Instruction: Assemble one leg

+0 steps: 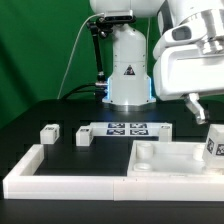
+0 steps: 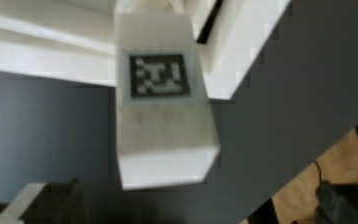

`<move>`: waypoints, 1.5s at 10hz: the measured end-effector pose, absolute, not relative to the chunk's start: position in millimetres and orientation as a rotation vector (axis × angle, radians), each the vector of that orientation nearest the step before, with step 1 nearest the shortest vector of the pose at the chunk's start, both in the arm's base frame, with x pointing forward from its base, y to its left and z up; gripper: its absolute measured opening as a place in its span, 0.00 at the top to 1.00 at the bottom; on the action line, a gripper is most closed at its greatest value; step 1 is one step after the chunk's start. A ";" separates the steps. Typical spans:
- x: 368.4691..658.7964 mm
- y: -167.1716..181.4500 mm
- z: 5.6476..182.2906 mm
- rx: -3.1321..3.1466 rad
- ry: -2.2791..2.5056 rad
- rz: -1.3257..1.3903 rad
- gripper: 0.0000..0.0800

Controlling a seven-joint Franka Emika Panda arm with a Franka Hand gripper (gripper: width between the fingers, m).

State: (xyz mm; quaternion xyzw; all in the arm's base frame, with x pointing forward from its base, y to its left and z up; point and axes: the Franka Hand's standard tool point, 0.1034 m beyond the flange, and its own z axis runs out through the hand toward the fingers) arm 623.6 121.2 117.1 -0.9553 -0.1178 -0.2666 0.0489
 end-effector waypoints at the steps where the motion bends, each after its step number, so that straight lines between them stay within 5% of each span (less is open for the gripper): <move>1: 620.1 123.6 110.5 -2.929 -0.369 -0.688 0.19; 7: 630.7 126.9 100.9 -2.930 -0.391 0.041 0.19; 15: 638.6 87.1 79.3 -2.989 -0.229 -0.099 0.19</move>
Offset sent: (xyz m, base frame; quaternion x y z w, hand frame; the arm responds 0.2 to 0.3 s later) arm 0.0230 -0.0103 -0.0164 0.0037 -0.2335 -0.0082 0.9723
